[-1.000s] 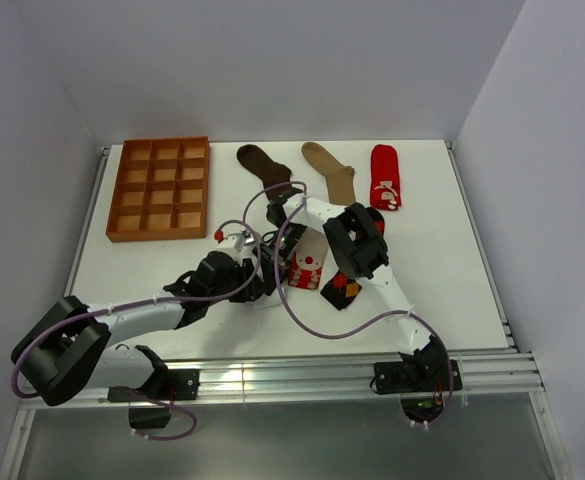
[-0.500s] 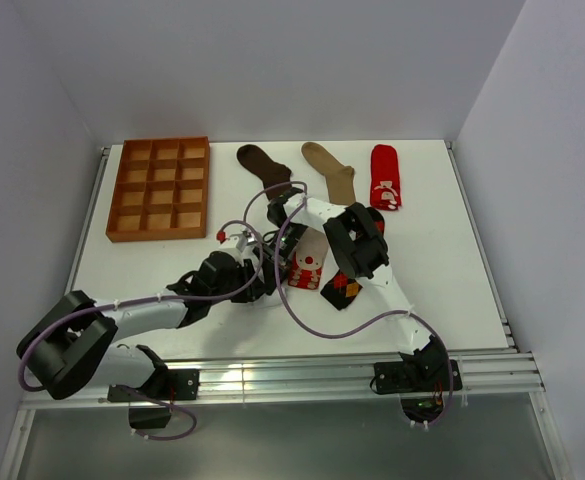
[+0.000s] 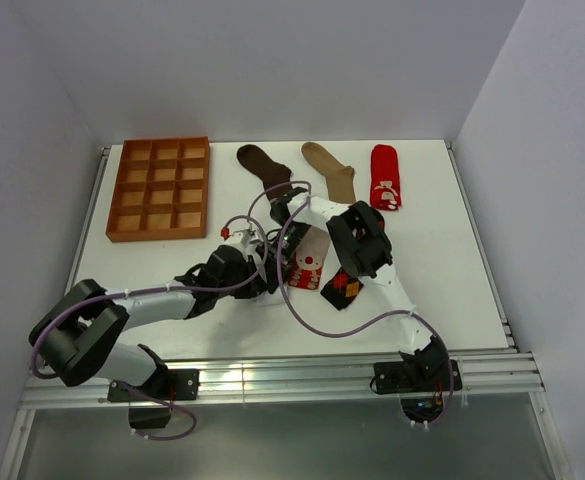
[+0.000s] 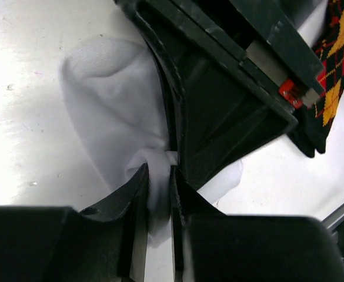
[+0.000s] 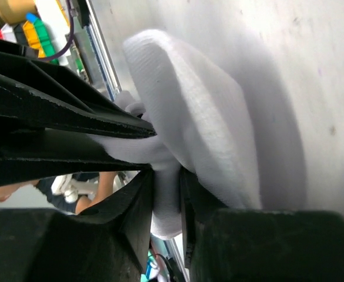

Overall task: Roll the socks
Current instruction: Roll the sock at the center of the board.

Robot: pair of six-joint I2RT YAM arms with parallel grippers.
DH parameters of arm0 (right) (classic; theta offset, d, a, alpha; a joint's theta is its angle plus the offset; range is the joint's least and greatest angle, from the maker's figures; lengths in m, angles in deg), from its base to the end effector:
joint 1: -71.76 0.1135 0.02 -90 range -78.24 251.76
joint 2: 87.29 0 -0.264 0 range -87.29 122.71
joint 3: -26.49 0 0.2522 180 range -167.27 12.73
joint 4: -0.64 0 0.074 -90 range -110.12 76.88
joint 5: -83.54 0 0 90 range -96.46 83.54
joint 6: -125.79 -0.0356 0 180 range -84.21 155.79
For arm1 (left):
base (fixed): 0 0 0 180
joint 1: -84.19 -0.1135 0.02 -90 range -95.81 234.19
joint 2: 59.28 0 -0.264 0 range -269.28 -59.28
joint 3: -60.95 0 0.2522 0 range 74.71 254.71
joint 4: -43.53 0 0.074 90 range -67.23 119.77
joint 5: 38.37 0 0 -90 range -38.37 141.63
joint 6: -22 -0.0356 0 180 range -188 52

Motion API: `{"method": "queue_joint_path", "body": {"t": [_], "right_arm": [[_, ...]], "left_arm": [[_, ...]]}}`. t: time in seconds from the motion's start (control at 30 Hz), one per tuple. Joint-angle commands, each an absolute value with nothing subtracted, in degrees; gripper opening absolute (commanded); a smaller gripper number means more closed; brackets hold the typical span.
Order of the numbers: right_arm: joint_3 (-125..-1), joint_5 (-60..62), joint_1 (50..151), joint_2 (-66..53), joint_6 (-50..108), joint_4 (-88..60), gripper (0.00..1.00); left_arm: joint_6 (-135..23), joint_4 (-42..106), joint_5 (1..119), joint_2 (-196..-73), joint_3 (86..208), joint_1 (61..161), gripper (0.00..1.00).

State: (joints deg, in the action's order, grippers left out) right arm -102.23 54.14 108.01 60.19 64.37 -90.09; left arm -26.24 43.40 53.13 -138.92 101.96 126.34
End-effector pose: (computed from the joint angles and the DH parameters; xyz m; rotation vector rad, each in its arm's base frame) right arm 0.3453 0.2916 0.0881 1.0858 -2.1603 -1.3750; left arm 0.1884 -0.1718 0.1471 0.0230 2.3771 -0.7853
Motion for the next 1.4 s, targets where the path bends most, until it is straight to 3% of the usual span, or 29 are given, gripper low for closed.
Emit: {"method": "queue_joint_path", "body": {"t": [0.0, 0.2, 0.4, 0.63, 1.07, 1.37], "right_arm": [[-97.85, 45.49, 108.68, 56.43, 63.83, -73.7, 0.3], [-88.45, 46.01, 108.41, 46.58, 59.7, -62.27, 0.46], [-82.47, 45.75, 106.13, 39.28, 53.99, -53.74, 0.53], [-76.05, 45.84, 100.16, 31.82, 47.74, -44.95, 0.53], [-55.84, 39.17, 99.36, 11.25, 55.72, -32.29, 0.49], [-39.5, 22.22, 112.61, -0.53, 73.92, -23.16, 0.54]], "left_arm": [[-24.14, 35.86, 52.61, -142.95, 105.29, 127.16, 0.01], [-23.0, 29.95, 51.9, -147.52, 110.04, 126.99, 0.0], [-21.68, 22.74, 50.24, -150.42, 114.0, 126.81, 0.0], [-21.33, 20.8, 50.4, -152.27, 115.5, 126.55, 0.0], [-21.85, 21.77, 54.88, -149.64, 111.72, 123.22, 0.0], [-22.2, 25.55, 61.64, -148.93, 107.59, 121.45, 0.0]]}}
